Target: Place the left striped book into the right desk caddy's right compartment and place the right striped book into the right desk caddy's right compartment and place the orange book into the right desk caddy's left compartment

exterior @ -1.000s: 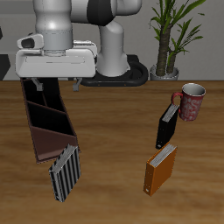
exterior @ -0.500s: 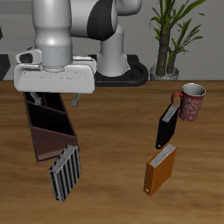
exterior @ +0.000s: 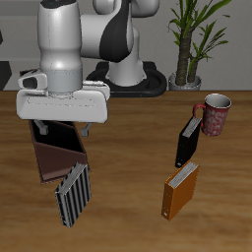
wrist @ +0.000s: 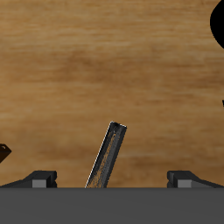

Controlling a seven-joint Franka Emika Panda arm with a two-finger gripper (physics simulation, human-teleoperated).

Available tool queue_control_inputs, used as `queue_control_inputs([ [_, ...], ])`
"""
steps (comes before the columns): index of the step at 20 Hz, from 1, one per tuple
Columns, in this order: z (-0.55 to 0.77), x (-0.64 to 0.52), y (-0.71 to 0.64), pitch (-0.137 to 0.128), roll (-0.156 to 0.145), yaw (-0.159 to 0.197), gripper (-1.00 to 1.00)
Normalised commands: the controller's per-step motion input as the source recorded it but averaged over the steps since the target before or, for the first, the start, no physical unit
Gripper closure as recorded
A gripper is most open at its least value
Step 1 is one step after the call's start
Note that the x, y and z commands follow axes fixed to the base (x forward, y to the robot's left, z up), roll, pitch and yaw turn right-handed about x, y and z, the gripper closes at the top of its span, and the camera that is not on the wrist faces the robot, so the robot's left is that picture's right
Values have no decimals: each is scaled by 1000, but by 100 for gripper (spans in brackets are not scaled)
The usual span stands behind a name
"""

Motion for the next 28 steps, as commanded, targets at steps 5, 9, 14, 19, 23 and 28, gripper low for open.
queue_control_inputs([
  [5, -86, 90, 37, -35, -6, -41, -100],
  [9, -296, 128, 12, -17, 17, -68, -100],
  [14, -297, -1, -23, 5, 11, -28, -100],
  [19, -298, 80, -147, 5, -17, -32, -100],
  [23, -227, 16, -93, 11, -13, -30, -100],
  [28, -202, 42, 19, 12, -7, 2, -100],
])
